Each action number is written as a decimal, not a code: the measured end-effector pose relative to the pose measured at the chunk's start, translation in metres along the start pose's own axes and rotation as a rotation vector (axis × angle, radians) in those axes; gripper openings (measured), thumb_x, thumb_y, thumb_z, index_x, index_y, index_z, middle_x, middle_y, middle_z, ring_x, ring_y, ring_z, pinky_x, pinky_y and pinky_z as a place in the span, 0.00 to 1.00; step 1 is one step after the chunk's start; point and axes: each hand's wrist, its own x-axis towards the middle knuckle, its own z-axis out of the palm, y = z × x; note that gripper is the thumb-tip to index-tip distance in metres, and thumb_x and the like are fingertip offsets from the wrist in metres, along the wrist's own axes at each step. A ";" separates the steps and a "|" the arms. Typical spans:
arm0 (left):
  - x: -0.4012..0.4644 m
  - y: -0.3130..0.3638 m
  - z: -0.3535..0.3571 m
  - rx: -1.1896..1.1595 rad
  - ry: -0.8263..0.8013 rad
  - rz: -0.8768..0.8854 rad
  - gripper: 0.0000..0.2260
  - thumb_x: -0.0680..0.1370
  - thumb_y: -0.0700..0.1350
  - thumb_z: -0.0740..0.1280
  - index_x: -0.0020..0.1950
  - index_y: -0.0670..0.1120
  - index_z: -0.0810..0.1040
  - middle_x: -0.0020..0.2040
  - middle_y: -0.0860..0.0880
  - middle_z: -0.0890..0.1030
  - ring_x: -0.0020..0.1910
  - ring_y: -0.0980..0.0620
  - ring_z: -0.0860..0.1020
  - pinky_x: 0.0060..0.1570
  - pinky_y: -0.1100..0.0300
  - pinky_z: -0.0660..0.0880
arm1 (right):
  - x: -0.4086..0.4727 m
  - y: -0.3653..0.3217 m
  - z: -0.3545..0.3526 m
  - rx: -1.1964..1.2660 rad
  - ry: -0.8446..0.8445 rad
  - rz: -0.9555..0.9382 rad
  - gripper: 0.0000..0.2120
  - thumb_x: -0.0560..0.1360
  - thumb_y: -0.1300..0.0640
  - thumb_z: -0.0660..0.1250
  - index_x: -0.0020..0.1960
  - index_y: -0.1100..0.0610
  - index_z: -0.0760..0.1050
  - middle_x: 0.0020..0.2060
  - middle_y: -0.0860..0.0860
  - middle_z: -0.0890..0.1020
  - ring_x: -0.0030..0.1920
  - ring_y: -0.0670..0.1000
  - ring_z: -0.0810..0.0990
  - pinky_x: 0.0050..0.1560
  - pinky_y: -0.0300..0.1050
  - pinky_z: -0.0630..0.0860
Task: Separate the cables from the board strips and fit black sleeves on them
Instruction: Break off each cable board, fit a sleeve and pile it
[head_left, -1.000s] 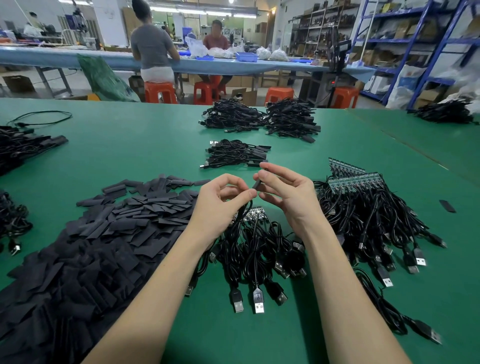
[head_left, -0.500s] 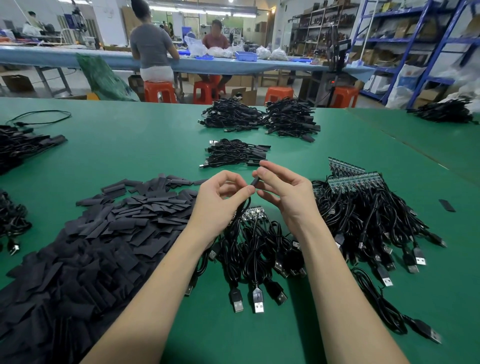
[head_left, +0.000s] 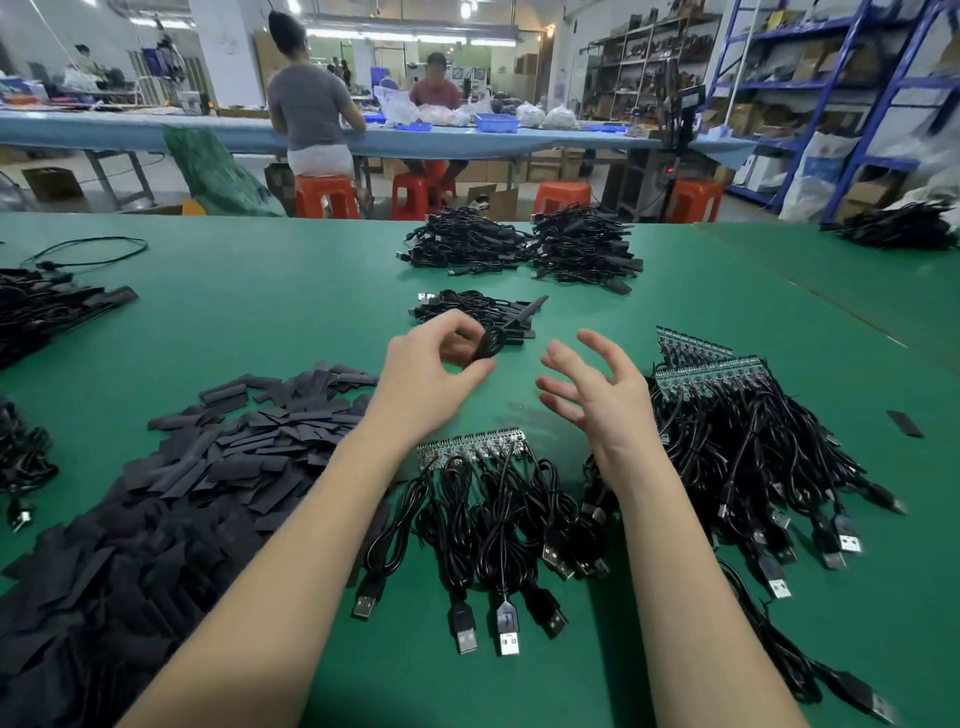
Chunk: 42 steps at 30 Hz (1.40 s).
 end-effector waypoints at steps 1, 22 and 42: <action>0.014 -0.003 0.003 0.093 -0.001 0.040 0.09 0.73 0.45 0.76 0.48 0.54 0.79 0.41 0.58 0.82 0.43 0.60 0.81 0.49 0.69 0.75 | 0.002 0.001 -0.001 -0.002 0.022 0.008 0.23 0.76 0.56 0.75 0.68 0.54 0.73 0.49 0.56 0.87 0.46 0.53 0.87 0.42 0.41 0.82; 0.090 -0.065 0.049 0.759 -0.400 -0.036 0.06 0.77 0.43 0.63 0.50 0.46 0.67 0.53 0.43 0.77 0.51 0.41 0.75 0.48 0.48 0.75 | 0.003 0.017 -0.003 -0.476 -0.137 0.014 0.02 0.78 0.56 0.70 0.48 0.52 0.82 0.38 0.48 0.87 0.38 0.49 0.83 0.37 0.39 0.78; -0.002 -0.009 -0.013 0.028 -0.553 -0.331 0.07 0.73 0.59 0.74 0.42 0.57 0.85 0.37 0.56 0.83 0.36 0.59 0.77 0.43 0.61 0.71 | -0.003 0.003 -0.001 -0.668 -0.220 0.227 0.08 0.72 0.47 0.77 0.48 0.50 0.86 0.35 0.42 0.85 0.27 0.38 0.79 0.29 0.34 0.70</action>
